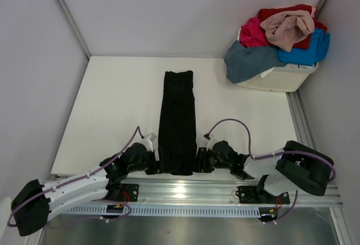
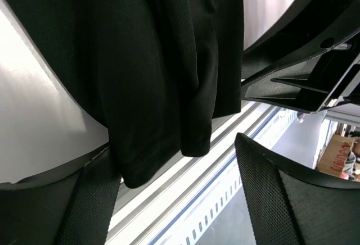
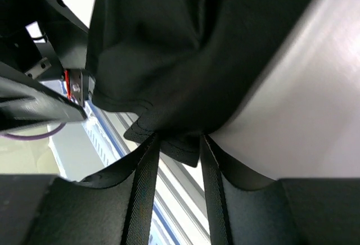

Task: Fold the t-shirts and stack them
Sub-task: Grab the bottom of the folded rectangular tshirt with both arms

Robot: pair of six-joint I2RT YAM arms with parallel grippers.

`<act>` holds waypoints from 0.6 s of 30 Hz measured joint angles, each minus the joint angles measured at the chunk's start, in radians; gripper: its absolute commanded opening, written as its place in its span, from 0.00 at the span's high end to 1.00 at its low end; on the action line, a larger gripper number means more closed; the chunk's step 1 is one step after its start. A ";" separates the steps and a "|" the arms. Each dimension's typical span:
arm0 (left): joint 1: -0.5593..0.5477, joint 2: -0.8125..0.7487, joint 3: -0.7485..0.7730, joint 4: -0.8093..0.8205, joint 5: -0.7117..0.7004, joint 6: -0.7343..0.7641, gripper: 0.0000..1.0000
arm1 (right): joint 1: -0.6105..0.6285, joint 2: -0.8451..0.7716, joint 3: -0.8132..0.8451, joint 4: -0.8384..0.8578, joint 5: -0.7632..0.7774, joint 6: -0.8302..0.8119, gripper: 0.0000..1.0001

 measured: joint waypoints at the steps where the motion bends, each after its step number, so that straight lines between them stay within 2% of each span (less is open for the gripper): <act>1: 0.000 0.015 0.001 0.015 0.003 0.000 0.21 | 0.000 0.017 0.010 0.008 -0.004 -0.002 0.60; 2: 0.000 0.031 0.001 0.030 0.008 0.000 0.31 | 0.000 0.035 0.021 0.017 -0.007 -0.004 0.62; 3: 0.000 0.046 0.001 0.042 0.011 0.002 0.36 | 0.000 0.054 0.031 0.026 -0.012 -0.006 0.67; 4: 0.000 0.064 0.000 0.048 0.013 0.006 0.40 | 0.001 0.070 0.040 0.032 -0.015 -0.009 0.77; 6: 0.001 0.103 0.001 0.067 0.025 0.020 0.61 | 0.002 0.095 0.048 0.035 -0.019 -0.016 0.86; 7: 0.001 0.117 0.001 0.066 0.028 0.022 0.76 | 0.001 0.101 0.048 0.036 -0.022 -0.017 0.93; 8: 0.002 0.134 0.001 0.065 0.035 0.029 0.99 | 0.002 0.103 0.050 0.034 -0.022 -0.023 0.97; 9: 0.002 0.148 0.002 0.057 0.037 0.032 0.99 | 0.002 0.103 0.050 0.028 -0.022 -0.025 1.00; 13: 0.003 0.164 0.044 -0.023 0.041 0.054 0.99 | 0.002 0.075 0.056 -0.022 -0.021 -0.039 1.00; 18: 0.003 0.127 0.125 -0.172 0.034 0.077 0.99 | 0.003 -0.071 0.070 -0.159 -0.017 -0.068 1.00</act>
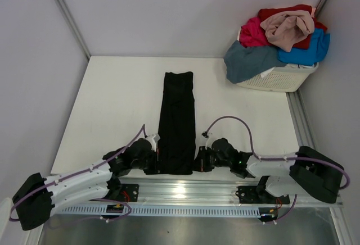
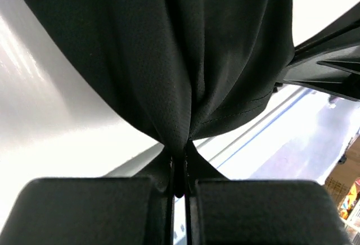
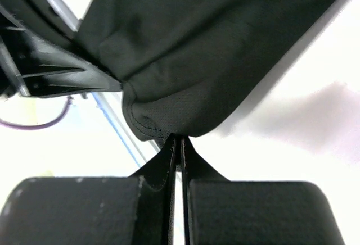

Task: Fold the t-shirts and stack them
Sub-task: Grab the bottom of the folded rectangular tshirt with both arms

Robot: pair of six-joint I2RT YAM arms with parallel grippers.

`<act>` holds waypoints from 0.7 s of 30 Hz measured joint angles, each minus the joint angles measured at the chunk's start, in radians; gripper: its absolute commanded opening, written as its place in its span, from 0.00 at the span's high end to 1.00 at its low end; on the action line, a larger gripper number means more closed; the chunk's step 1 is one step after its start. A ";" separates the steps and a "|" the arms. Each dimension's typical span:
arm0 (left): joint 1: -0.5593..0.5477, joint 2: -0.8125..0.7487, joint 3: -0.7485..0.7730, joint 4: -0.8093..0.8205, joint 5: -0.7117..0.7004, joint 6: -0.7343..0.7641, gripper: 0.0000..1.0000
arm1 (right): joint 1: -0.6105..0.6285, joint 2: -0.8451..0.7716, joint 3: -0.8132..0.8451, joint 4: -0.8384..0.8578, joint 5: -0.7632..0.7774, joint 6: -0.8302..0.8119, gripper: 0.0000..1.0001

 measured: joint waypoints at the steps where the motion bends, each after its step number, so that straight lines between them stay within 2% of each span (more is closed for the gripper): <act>1: 0.000 -0.015 0.018 -0.028 0.000 0.003 0.99 | 0.000 -0.040 0.006 -0.033 0.001 -0.007 1.00; 10: 0.000 -0.066 0.165 -0.190 0.015 0.021 0.99 | -0.034 -0.319 0.101 -0.311 0.002 -0.052 1.00; 16: 0.000 -0.043 0.254 -0.245 -0.002 0.045 0.99 | -0.074 -0.318 0.156 -0.393 -0.012 -0.108 1.00; 21: 0.001 -0.006 0.356 -0.286 -0.072 0.083 0.99 | -0.127 -0.276 0.249 -0.453 -0.013 -0.203 1.00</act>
